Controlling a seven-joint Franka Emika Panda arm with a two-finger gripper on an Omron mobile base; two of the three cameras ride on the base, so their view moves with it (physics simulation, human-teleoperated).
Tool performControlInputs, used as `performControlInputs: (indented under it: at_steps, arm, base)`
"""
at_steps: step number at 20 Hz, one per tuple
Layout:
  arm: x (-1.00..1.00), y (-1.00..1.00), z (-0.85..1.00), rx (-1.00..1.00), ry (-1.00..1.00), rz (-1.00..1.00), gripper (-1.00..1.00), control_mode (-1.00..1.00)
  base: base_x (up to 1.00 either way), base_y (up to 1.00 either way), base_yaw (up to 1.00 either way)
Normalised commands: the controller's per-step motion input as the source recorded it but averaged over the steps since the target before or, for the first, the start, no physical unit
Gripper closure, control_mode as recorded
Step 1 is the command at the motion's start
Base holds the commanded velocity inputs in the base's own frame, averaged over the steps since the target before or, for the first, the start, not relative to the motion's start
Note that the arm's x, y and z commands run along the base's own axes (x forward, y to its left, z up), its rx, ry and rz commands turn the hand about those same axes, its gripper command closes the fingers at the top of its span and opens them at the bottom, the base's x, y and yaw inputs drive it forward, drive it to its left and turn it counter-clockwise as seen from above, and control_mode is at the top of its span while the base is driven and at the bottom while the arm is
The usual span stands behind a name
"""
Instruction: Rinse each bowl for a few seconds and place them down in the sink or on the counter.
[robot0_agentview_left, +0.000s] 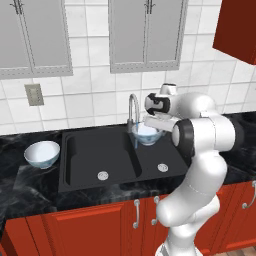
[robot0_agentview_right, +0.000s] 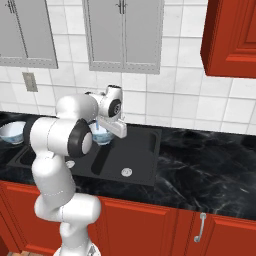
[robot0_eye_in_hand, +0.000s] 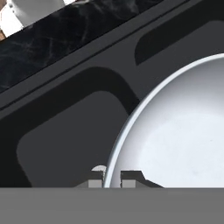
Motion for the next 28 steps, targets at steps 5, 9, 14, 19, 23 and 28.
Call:
performControlInputs:
  at_steps: [5,9,14,19,23,28]
  arm:
    - [0.36,0.0,-0.2,0.04,-0.06,0.07,1.0,-1.0]
    - [0.17,-0.03,-0.09,0.03,-0.08,0.07,1.0,-1.0]
    - [-0.03,-0.23,0.24,-0.02,-0.1,0.06,1.0,-1.0]
    - [-0.01,-0.28,0.35,-0.08,-0.01,0.0,1.0,-1.0]
    - [-0.15,-0.56,0.14,-0.04,0.0,0.0,1.0,-1.0]
    - [-0.31,-0.77,0.0,0.0,0.0,-0.05,1.0,-1.0]
  base:
    - [0.0,0.0,0.0]
    - [0.0,0.0,0.0]
    - [0.0,0.0,0.0]
    - [0.0,0.0,0.0]
    - [0.0,0.0,0.0]
    - [0.0,0.0,0.0]
